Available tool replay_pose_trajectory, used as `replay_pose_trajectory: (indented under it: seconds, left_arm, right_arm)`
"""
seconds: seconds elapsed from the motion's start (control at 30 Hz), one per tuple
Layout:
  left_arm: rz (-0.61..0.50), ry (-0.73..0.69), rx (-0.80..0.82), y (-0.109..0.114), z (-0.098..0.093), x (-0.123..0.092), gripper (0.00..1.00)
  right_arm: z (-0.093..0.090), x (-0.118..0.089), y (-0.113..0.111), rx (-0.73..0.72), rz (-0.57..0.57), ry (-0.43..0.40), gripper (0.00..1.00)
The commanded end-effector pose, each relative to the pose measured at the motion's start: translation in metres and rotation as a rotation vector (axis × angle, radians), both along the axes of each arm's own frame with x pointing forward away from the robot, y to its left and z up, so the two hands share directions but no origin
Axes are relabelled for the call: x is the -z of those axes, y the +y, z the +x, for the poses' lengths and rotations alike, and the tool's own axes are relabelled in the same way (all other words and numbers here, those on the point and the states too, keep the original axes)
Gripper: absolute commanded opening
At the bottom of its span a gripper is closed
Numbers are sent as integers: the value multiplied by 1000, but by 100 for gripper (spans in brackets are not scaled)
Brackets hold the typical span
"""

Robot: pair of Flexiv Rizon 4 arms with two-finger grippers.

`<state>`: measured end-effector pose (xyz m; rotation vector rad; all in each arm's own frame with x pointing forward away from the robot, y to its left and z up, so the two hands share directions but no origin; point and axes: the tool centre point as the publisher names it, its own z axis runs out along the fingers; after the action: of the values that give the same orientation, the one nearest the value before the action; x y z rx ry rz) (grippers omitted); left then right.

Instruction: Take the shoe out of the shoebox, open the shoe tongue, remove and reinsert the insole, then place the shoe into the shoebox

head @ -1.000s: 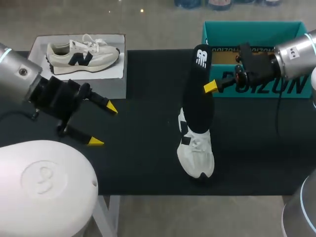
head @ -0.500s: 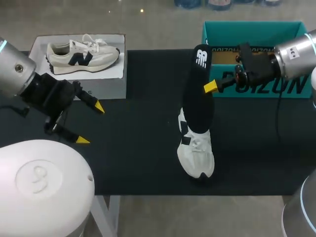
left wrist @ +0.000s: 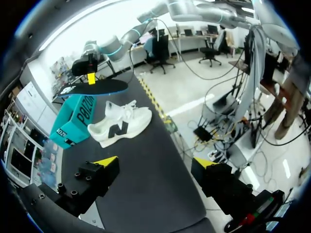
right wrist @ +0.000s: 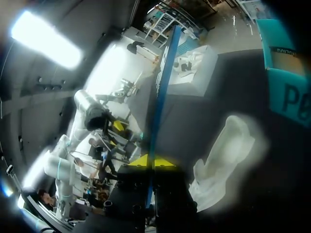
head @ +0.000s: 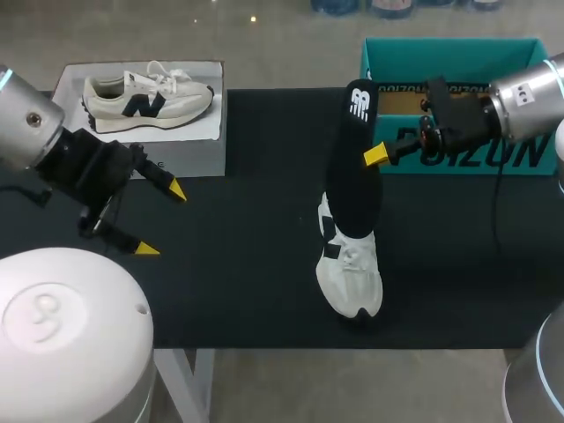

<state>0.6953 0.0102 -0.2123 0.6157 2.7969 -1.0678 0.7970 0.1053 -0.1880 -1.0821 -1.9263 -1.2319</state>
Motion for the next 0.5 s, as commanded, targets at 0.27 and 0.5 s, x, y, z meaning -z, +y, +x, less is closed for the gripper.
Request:
replay_pose_trajectory:
  seconds: [0.27,0.5]
  left_arm:
    - [2,-2,-1,1,-1,0,100]
    - [2,-2,-1,1,-1,0,100]
  right_arm:
    - [63,12,-30,-40,-14,-60,0]
    - [101,27,-35,-41,-10,-78,0]
